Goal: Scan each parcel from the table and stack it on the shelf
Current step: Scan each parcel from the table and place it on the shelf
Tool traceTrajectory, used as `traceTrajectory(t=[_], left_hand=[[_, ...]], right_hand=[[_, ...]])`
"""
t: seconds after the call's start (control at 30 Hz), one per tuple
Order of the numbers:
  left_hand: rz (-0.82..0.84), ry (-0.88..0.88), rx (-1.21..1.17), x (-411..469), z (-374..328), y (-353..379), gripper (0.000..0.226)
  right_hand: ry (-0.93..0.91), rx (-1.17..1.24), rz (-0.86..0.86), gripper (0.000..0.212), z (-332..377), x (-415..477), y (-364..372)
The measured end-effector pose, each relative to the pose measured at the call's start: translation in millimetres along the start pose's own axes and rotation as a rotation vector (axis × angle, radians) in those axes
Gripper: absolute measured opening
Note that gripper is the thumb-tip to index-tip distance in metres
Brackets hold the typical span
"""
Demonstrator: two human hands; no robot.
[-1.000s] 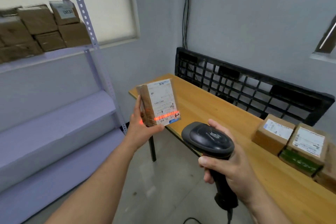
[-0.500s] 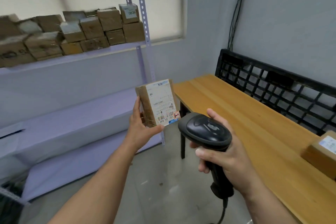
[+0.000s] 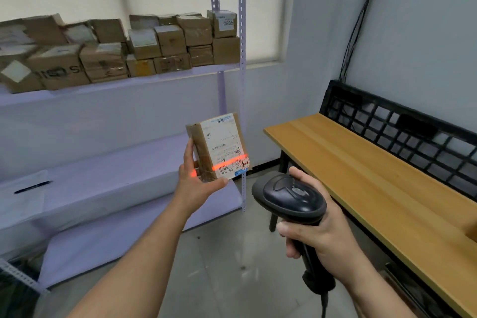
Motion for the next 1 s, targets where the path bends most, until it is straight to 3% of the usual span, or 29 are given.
traceTrajectory(t=[0.37, 0.63, 1.0], left_hand=[[0.007, 0.007, -0.003, 17, 41, -123, 0.117], [-0.042, -0.019, -0.023, 13, 62, -202, 0.114], [-0.2, -0.036, -0.03, 26, 63, -277, 0.105]], right_hand=[[-0.006, -0.058, -0.039, 0.085, -20, 27, 128], [-0.004, -0.072, 0.025, 0.09, -28, 57, 200], [-0.128, -0.128, 0.075, 0.089, -1, 117, 240]])
Point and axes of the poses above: each hand's wrist, its own x-axis towards the middle knuckle, its own y-axis out of the palm, z = x × y, the point moved 9 cm from there along x, towards the middle knuckle, and after that the axes turned 2 degrees about x, right-handed, at the moved point
